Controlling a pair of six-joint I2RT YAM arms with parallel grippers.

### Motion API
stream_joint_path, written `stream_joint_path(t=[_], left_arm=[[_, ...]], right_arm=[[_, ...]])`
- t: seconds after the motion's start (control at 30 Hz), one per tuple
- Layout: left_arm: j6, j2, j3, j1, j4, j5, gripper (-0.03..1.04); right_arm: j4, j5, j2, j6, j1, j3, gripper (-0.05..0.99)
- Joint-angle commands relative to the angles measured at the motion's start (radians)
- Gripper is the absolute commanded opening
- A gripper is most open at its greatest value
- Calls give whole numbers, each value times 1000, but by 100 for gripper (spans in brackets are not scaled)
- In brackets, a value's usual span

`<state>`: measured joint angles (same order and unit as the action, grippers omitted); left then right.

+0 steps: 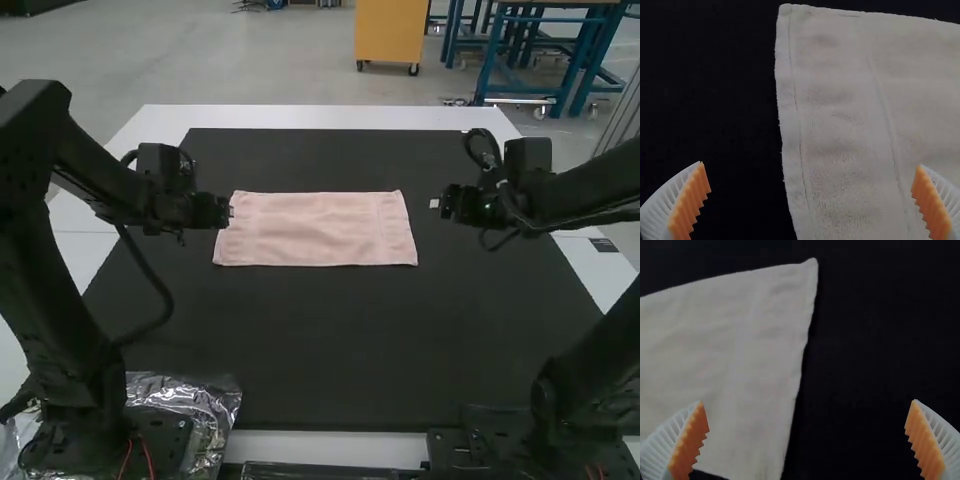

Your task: Fold the towel.

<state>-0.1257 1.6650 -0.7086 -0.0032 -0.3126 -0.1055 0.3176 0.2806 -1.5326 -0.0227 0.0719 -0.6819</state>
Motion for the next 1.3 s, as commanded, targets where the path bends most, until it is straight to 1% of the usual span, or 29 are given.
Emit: stream_joint_path(t=[0.0,0.07,0.17,0.23,0.3,0.37,0.57,0.87,1.27], left_arm=[[46,45,-55,-7,-29,-5,95],[60,82,-71,-7,-48,0,95],[78,131,-103,-4,-63,6,95],[100,162,-129,-3,-68,9,95],[109,188,-154,-3,-71,10,95],[120,214,-178,0,-77,10,95],[130,283,-247,0,-89,15,94],[133,395,-335,0,-89,15,94],[132,492,-431,5,-89,18,94]], right_arm=[[41,-17,-69,17,39,-65,91],[58,-44,-116,33,55,-91,91],[92,-46,-184,35,74,-134,91],[101,-50,-230,35,83,-166,91],[103,-64,-273,43,91,-197,91],[112,-64,-317,50,95,-225,91],[149,-75,-445,55,111,-300,91],[156,-96,-594,84,134,-413,91],[149,-96,-716,101,124,-568,91]])
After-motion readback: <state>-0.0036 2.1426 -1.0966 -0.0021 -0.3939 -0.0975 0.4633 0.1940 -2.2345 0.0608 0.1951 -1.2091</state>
